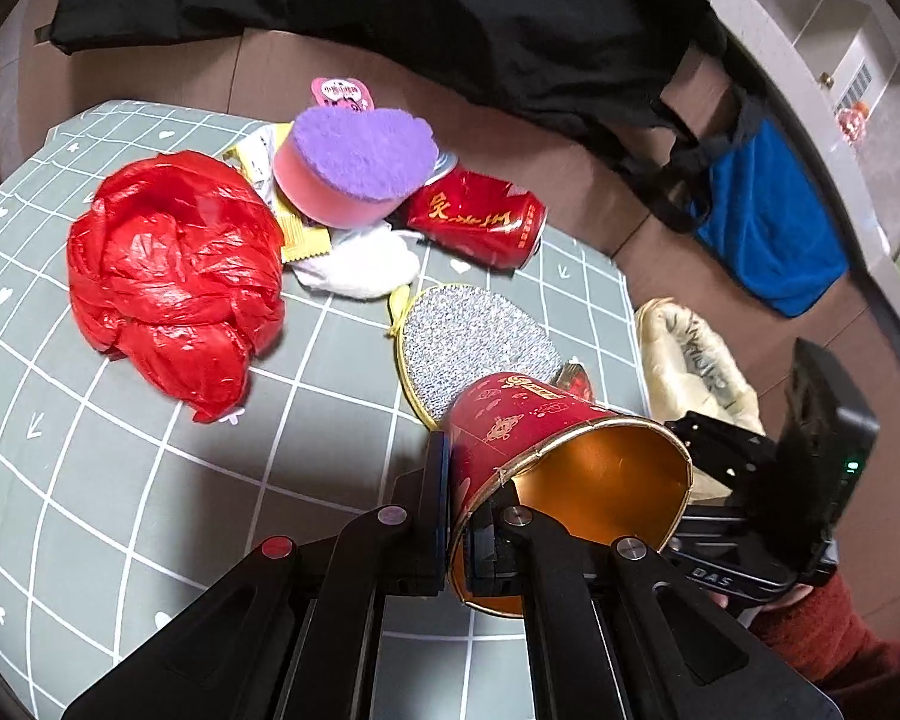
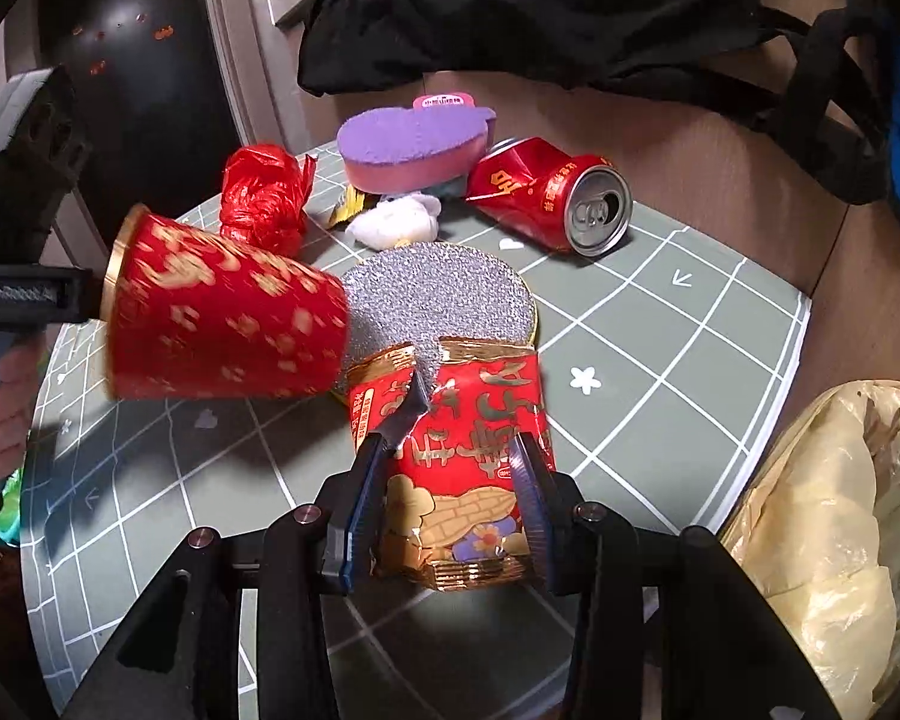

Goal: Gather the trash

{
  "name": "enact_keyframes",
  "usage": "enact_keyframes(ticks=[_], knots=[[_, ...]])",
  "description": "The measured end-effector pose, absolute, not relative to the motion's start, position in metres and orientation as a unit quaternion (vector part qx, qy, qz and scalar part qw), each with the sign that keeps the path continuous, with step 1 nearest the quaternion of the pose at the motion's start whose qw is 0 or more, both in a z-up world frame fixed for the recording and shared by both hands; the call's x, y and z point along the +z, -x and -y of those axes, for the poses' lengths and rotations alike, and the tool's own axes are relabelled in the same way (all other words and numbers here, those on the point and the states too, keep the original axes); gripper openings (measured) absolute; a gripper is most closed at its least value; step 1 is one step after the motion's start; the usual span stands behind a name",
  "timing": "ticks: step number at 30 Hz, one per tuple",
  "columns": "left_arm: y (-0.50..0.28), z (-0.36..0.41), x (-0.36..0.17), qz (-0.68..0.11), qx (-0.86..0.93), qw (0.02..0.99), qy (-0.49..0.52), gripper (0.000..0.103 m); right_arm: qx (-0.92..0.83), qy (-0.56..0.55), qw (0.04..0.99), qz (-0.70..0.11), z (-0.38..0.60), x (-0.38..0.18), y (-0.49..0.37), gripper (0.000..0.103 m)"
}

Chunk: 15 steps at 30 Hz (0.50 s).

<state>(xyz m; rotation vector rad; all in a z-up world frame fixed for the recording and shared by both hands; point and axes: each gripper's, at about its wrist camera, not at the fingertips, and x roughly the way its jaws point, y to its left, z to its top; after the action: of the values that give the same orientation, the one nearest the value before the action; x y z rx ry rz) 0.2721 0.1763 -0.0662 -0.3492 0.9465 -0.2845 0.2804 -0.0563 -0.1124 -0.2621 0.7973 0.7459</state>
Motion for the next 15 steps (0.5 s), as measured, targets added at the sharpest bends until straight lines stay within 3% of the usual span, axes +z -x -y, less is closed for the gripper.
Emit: enact_keyframes(ticks=[15], knots=[[-0.277,-0.163,-0.074,-0.471,-0.127,0.864,0.127,0.003,0.359,0.127,0.85,-0.365,0.06,-0.108,-0.269,0.04]])
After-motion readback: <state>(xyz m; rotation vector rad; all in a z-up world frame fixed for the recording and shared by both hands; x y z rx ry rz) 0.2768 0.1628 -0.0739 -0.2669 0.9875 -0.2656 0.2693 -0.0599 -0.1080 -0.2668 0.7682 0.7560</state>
